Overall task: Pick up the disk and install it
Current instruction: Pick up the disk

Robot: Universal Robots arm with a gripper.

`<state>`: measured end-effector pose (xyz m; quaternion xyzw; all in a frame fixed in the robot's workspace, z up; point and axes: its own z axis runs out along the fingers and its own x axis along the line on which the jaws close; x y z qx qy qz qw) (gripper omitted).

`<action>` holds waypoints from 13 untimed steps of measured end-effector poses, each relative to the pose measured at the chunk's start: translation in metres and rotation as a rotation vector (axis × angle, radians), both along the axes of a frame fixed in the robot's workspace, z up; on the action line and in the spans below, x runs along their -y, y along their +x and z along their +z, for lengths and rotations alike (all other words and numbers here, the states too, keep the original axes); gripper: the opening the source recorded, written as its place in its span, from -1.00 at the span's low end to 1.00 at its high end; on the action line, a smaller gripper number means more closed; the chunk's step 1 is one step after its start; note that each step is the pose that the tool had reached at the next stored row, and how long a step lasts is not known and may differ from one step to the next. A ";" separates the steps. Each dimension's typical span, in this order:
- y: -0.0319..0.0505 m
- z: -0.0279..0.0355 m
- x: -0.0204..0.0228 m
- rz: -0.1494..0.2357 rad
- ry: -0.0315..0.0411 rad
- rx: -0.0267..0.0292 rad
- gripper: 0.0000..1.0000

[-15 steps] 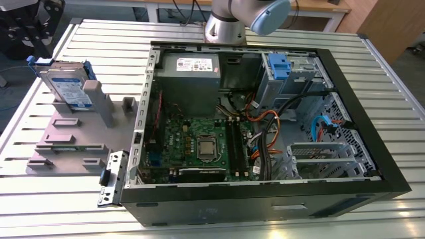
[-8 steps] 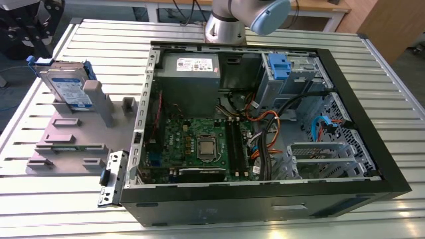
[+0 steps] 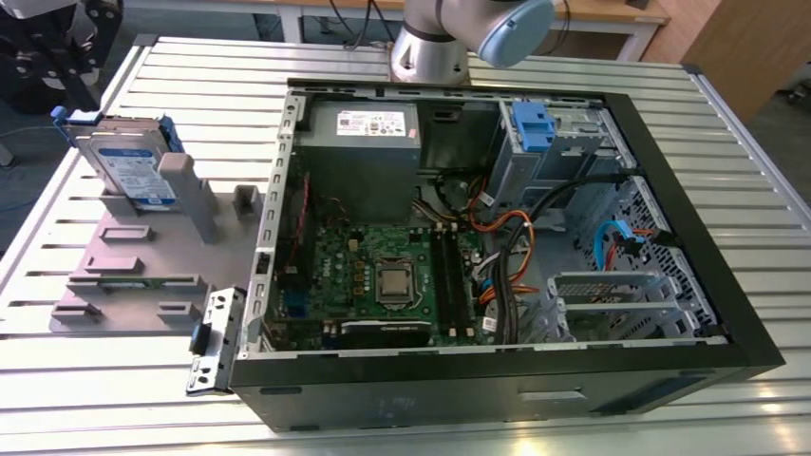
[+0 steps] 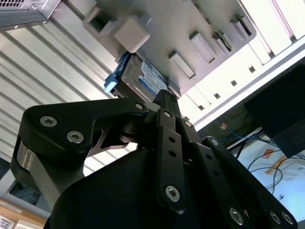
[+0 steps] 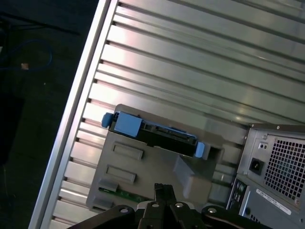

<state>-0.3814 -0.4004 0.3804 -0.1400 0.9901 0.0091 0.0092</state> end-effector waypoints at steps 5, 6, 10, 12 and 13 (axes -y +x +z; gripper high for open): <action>0.0000 0.0000 0.0000 0.024 0.0000 0.0000 -0.79; 0.0000 0.0000 0.0000 0.028 0.0000 0.0000 -0.79; 0.0000 0.0000 0.0000 0.047 0.0000 0.0000 -0.79; 0.0000 0.0000 0.0000 0.056 0.0000 0.0000 -0.79; 0.0000 0.0000 0.0000 0.061 0.0000 0.0000 -0.79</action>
